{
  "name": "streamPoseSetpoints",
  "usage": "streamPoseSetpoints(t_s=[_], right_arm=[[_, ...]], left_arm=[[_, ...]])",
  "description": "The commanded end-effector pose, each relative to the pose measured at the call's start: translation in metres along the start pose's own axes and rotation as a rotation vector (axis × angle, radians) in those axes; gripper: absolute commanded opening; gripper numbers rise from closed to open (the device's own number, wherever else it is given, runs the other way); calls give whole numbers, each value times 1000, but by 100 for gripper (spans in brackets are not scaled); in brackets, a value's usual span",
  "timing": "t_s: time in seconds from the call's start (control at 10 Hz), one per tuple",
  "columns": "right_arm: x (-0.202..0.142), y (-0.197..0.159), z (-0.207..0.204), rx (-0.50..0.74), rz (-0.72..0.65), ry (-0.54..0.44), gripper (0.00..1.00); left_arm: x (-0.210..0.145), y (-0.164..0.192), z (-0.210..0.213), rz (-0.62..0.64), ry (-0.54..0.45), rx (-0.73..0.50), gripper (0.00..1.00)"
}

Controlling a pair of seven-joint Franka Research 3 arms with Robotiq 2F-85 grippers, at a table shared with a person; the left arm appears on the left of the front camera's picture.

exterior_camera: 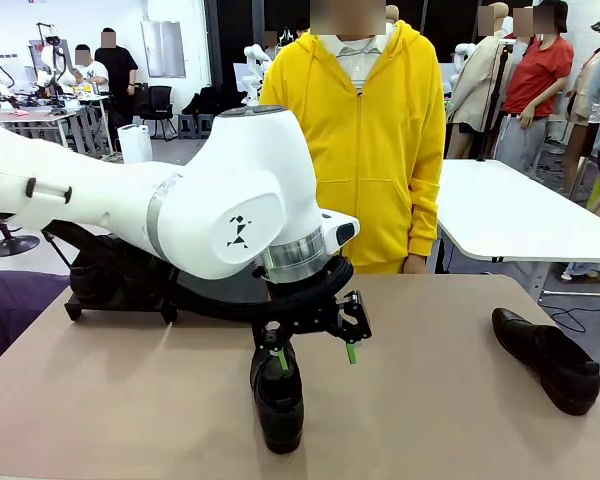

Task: Organize the shoes by placing them on the stand.
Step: Place the Shoe from the middle of the table onto the Shoes Stand.

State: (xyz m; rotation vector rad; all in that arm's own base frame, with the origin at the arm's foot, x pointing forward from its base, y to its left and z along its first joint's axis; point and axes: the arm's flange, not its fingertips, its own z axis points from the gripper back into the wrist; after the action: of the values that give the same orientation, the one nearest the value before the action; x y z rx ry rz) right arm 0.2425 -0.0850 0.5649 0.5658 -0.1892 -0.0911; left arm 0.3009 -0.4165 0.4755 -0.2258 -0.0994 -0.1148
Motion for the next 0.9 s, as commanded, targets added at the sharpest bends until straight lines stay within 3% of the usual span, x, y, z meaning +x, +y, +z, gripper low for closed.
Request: streamPoseSetpoints(t_s=[0.0, 0.2, 0.8], right_arm=[[1, -1, 1, 21, 20, 3, 100], [1, -1, 1, 21, 20, 3, 100], [1, -1, 1, 21, 20, 3, 100]], left_arm=[[19, 4, -29, 16, -48, 64, 100], [38, 11, -50, 106, -144, 149, 100], [58, 21, -115, 194, -98, 201, 100]])
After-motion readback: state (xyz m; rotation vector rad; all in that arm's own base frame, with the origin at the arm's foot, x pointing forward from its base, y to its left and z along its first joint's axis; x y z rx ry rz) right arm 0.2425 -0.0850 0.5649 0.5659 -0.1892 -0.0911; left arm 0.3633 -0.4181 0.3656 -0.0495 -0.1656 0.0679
